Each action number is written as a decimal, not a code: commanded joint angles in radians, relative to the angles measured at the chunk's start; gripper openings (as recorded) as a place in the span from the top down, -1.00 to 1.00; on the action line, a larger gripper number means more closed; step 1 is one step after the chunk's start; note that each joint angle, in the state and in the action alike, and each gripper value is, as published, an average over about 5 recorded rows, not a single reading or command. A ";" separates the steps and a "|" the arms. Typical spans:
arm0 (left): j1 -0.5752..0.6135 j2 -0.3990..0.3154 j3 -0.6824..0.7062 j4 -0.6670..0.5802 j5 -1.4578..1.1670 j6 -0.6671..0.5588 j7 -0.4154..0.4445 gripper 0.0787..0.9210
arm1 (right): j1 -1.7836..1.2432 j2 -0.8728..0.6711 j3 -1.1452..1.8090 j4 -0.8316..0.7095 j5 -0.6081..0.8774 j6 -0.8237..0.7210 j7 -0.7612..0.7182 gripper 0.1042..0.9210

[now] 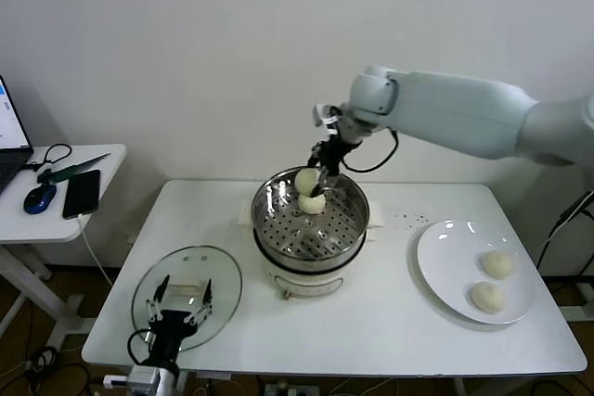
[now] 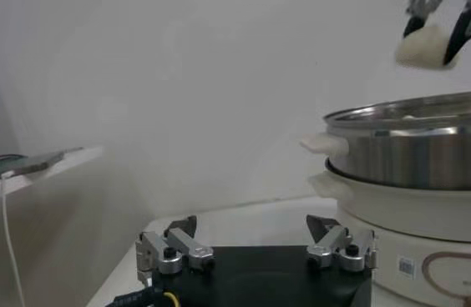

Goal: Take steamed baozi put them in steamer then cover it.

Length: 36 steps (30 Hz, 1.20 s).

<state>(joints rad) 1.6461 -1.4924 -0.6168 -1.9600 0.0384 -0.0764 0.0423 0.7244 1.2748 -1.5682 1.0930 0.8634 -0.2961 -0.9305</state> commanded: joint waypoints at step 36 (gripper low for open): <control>0.005 0.009 -0.012 0.014 0.001 0.000 -0.008 -0.77 | 0.161 -0.252 -0.108 0.100 -0.161 0.119 -0.167 -0.76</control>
<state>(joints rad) 1.6518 -1.4836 -0.6305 -1.9442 0.0369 -0.0783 0.0345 0.7114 1.2598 -1.6106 1.0747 0.7819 -0.2533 -0.9901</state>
